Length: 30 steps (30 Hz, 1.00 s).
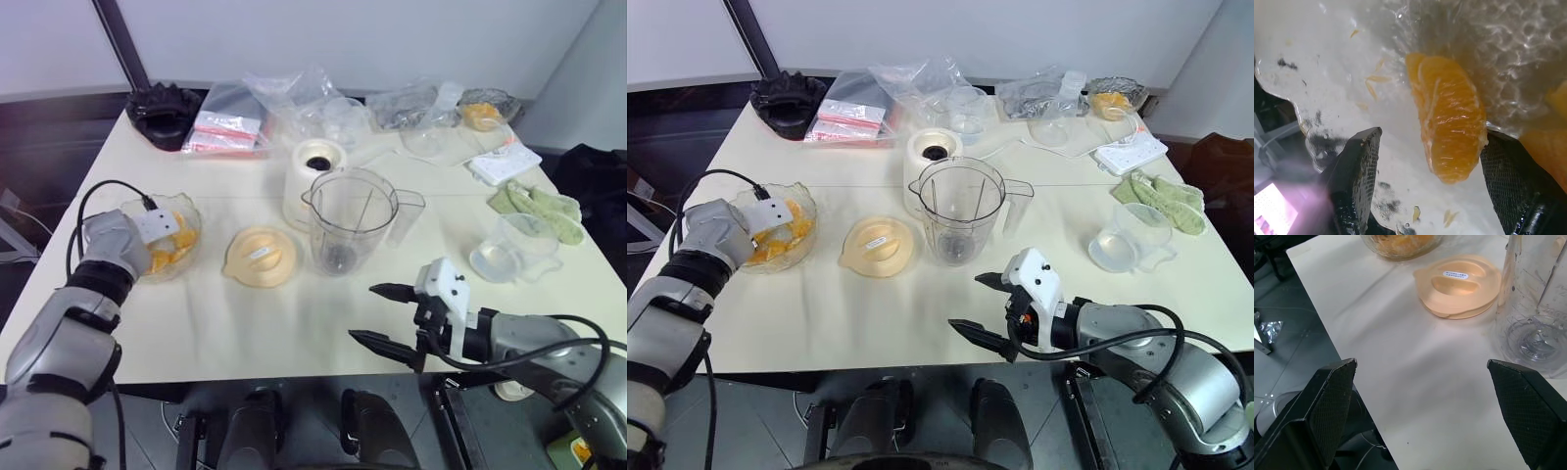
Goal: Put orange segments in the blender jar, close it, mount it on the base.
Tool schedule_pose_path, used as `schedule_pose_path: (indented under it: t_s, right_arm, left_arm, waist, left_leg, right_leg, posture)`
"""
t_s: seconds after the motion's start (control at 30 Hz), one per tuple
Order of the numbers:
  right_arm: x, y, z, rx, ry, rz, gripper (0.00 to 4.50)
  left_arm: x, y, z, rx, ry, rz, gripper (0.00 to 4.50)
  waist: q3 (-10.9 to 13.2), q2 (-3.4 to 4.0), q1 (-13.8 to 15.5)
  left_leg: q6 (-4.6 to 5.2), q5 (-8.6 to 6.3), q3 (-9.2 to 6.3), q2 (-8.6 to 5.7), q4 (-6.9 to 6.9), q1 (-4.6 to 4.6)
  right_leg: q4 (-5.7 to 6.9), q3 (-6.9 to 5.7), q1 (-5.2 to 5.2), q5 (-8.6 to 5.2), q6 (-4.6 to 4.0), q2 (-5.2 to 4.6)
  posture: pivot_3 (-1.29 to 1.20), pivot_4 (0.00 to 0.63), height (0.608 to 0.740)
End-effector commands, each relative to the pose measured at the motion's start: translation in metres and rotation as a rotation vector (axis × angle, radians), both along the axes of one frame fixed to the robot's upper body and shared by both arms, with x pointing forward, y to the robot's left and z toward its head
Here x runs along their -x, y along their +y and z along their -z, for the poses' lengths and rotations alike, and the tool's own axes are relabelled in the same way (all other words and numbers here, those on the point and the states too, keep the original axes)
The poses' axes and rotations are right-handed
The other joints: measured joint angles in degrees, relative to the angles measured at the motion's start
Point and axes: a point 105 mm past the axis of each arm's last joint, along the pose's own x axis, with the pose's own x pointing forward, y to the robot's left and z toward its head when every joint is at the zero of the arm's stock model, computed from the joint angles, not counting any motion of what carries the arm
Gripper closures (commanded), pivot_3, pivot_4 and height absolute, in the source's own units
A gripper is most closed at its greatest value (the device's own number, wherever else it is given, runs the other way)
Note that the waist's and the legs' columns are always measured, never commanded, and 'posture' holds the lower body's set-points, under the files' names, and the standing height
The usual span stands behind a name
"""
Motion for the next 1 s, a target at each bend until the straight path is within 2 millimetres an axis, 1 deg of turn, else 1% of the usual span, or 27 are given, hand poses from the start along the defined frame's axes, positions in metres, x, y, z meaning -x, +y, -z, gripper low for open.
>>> schedule_pose_path:
  t_s: [0.03,0.2,0.3,0.37,0.47,0.6,0.77,1.0]
  right_arm:
    - [0.004,0.007,-0.008,-0.017,-0.035,-0.027,0.01]
    - [0.005,0.008,-0.008,-0.016,-0.038,-0.026,0.01]
    - [0.005,0.008,-0.008,-0.015,-0.039,-0.024,0.01]
    - [0.006,0.008,-0.008,-0.013,-0.039,-0.022,0.01]
    - [0.007,0.007,-0.007,-0.010,-0.041,-0.019,0.01]
    - [0.006,0.007,-0.008,-0.010,-0.044,-0.014,0.01]
    - [0.005,0.009,-0.008,-0.013,-0.047,-0.017,0.01]
    - [0.005,0.011,-0.008,-0.015,-0.050,-0.016,0.01]
  left_arm:
    - [-0.005,0.000,-0.003,-0.001,-0.019,0.013,1.32]
    - [-0.009,-0.006,0.003,0.047,-0.022,0.014,1.32]
    - [-0.012,-0.014,0.010,0.106,-0.019,0.038,1.32]
    - [-0.013,-0.016,0.009,0.105,-0.016,0.059,1.32]
    - [-0.012,-0.023,0.007,0.162,0.002,0.065,1.32]
    - [-0.011,-0.024,0.004,0.188,-0.003,0.062,1.32]
    - [-0.015,-0.023,0.002,0.169,-0.022,0.061,1.32]
    - [-0.014,-0.021,0.013,0.170,-0.016,0.056,1.32]
  waist:
    - [0.00,0.00,0.01]
    - [-0.02,0.03,0.18]
    - [-0.10,0.15,0.28]
    - [-0.14,0.23,0.55]
    - [-0.15,0.25,1.35]
    - [-0.16,0.25,1.67]
    - [-0.16,0.25,1.56]
    - [-0.25,0.41,1.54]
  left_leg:
    - [0.00,0.00,0.00,0.00,0.00,0.01]
    - [0.00,0.00,0.00,-0.01,0.00,0.01]
    - [0.00,0.00,0.00,-0.03,0.00,0.02]
    - [0.00,0.00,0.01,-0.05,0.00,0.03]
    - [0.00,0.00,0.03,-0.05,0.01,0.04]
    - [0.00,0.00,0.04,-0.05,0.02,0.03]
    - [0.00,0.00,0.04,-0.07,0.02,0.03]
    - [0.00,0.00,0.04,-0.09,0.02,0.07]
  right_leg:
    - [0.00,0.00,0.00,0.00,0.00,0.00]
    - [0.01,-0.01,0.02,0.00,0.00,-0.03]
    - [0.01,-0.02,0.04,0.00,0.00,-0.06]
    - [0.01,-0.02,0.05,0.00,0.00,-0.09]
    - [0.01,-0.01,0.05,0.00,0.00,-0.09]
    - [-0.01,-0.02,0.06,0.00,-0.01,-0.14]
    - [-0.02,-0.03,0.08,0.00,0.00,-0.16]
    - [0.00,-0.05,0.11,0.00,0.01,-0.15]
  posture:
    - [0.00,0.150,0.740]
    - [0.00,0.150,0.740]
    - [0.00,0.150,0.740]
    - [0.00,0.150,0.740]
    - [0.00,0.150,0.740]
    - [0.00,0.150,0.740]
    - [0.00,0.150,0.740]
    - [0.00,0.150,0.740]
